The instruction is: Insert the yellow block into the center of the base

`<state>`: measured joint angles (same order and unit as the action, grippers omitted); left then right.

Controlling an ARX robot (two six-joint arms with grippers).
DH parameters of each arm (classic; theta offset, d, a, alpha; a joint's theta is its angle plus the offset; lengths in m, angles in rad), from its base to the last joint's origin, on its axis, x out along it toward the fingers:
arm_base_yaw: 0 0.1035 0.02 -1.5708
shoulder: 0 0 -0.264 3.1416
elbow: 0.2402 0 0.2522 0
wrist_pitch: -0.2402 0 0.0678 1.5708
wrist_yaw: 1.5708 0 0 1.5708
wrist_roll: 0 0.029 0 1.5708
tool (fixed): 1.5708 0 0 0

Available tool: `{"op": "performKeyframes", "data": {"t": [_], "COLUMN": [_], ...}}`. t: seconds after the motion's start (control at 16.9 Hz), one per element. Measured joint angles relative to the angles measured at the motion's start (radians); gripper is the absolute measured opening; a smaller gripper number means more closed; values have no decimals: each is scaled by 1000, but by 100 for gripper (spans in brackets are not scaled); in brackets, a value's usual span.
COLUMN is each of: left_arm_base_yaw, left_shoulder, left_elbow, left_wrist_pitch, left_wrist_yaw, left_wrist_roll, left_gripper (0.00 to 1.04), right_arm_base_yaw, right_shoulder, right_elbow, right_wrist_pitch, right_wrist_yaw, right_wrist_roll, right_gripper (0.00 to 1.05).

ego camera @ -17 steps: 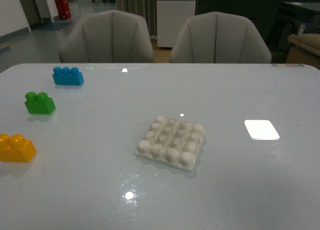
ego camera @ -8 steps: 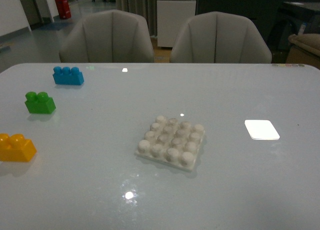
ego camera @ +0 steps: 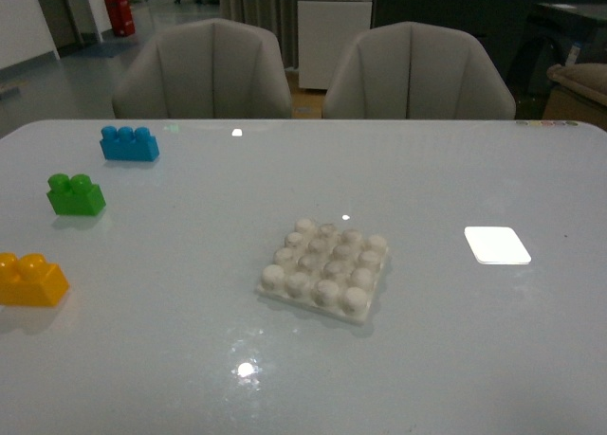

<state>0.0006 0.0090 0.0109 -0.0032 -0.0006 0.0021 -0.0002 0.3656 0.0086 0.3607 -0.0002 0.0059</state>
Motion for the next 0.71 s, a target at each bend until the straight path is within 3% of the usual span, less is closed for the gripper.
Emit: {"op": "performKeyframes", "data": {"t": [0.59,0.71], "left_arm_base_yaw": [0,0], "left_shoulder": [0,0], "left_elbow": [0,0], "left_wrist_pitch": [0,0], "left_wrist_yaw": [0,0], "left_wrist_roll": [0,0], "left_gripper": [98,98], "right_arm_base_yaw": [0,0], "right_shoulder": [-191,-323], "right_elbow": [0,0], "right_wrist_pitch": [-182,-367], "right_wrist_yaw": [0,0], "right_wrist_roll": [0,0], "right_gripper": [2,2]}}
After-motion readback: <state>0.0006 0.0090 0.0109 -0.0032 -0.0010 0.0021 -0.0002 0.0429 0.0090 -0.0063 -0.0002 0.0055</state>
